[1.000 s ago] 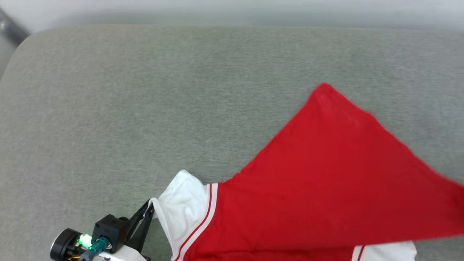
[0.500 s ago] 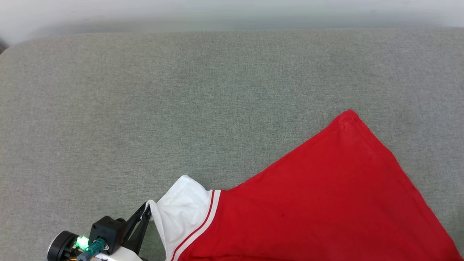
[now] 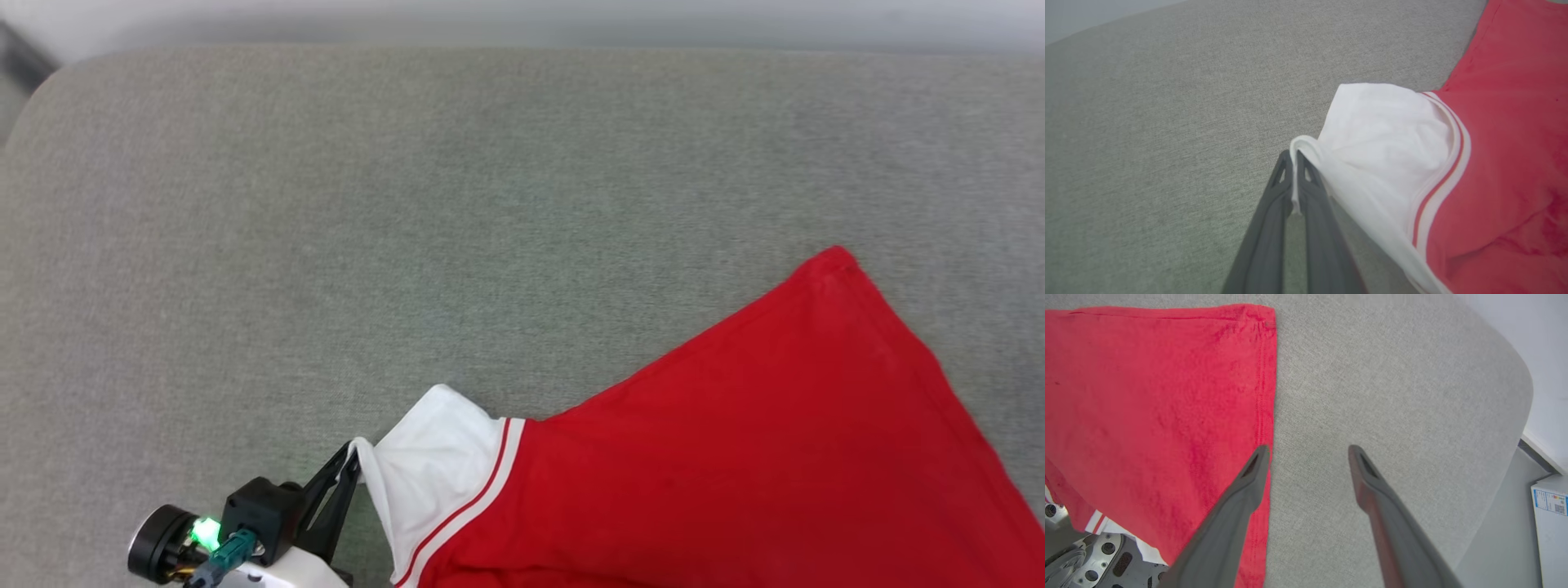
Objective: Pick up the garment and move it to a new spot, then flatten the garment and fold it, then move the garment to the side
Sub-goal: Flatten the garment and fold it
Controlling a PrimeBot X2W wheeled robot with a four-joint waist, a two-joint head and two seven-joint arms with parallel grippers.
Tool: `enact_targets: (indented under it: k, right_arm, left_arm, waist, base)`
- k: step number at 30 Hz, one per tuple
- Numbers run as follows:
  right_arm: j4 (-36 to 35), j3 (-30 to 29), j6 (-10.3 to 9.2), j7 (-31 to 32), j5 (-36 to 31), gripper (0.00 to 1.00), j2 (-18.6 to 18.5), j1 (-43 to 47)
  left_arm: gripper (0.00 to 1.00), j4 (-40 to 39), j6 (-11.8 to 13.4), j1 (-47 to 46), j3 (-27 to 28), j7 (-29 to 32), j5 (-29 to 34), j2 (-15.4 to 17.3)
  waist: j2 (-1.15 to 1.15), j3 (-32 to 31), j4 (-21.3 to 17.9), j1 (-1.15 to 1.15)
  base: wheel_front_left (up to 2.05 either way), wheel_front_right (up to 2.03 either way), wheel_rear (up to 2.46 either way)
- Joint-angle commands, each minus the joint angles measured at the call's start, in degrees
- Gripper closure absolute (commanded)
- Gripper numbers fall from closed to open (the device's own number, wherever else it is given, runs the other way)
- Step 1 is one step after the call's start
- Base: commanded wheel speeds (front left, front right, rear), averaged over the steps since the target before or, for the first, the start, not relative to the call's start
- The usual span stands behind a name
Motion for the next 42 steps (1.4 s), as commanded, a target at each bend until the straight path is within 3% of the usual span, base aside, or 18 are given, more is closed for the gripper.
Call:
enact_targets:
  k: [1,8,14,19,27,28,29,30,42]
  right_arm:
    - [-0.6,1.4,-0.05,2.4,-0.8,0.0,0.4,-3.4]
    - [1.4,11.3,-0.05,15.0,-5.1,0.0,5.9,-20.6]
    - [7.2,18.1,-0.05,19.9,-8.6,0.0,11.6,-30.2]
    - [12.6,23.8,-0.05,20.6,-10.9,0.0,14.1,-35.4]
    - [16.9,32.7,-0.03,18.6,-9.1,0.0,15.0,-34.4]
    - [16.8,33.6,-0.03,17.9,-8.8,0.53,15.1,-34.2]
    - [16.6,34.2,0.03,17.3,-8.3,0.95,15.2,-34.0]
    - [16.4,34.8,0.05,16.7,-7.9,1.0,15.1,-34.0]
    - [16.8,29.6,-0.05,-3.5,-6.8,1.0,14.4,-34.5]
  left_arm:
    - [1.0,-0.1,-0.1,-1.1,-0.1,-0.1,0.5,-0.4]
    - [1.0,0.3,-0.8,-4.1,-0.7,-0.3,2.2,-2.7]
    - [1.0,0.8,-1.0,-5.7,-0.8,-0.7,3.0,-4.2]
    - [1.0,1.4,-1.2,-6.9,-0.7,-1.1,3.6,-5.5]
    - [1.0,2.8,-1.7,-7.5,-0.6,-1.5,3.7,-6.9]
    - [1.0,3.0,-1.9,-7.6,-0.6,-1.5,3.7,-6.9]
    - [1.0,3.3,-1.9,-7.5,-0.6,-1.5,3.6,-7.0]
    - [1.0,3.5,-1.9,-7.3,-0.5,-1.6,3.4,-7.0]
    - [1.0,4.5,-1.8,-8.5,1.4,-2.3,5.6,-6.5]
  waist:
    - [0.0,1.7,1.7,0.0]
    - [0.0,6.2,5.7,0.0]
    - [0.0,9.0,7.7,0.0]
    - [0.0,11.1,8.9,0.0]
    - [0.0,12.3,9.4,0.0]
    - [0.0,12.1,9.4,0.0]
    - [0.0,11.8,9.3,0.0]
    - [0.0,11.4,9.1,0.0]
    - [0.0,0.2,6.1,0.0]
  base:
    - [0.0,0.0,0.0]
    - [0.0,0.0,0.0]
    - [0.0,0.0,0.0]
    - [0.0,0.0,0.0]
    - [0.0,0.0,0.0]
    - [0.0,0.0,0.0]
    - [0.0,0.0,0.0]
    - [0.0,0.0,0.0]
    - [0.0,0.0,0.0]
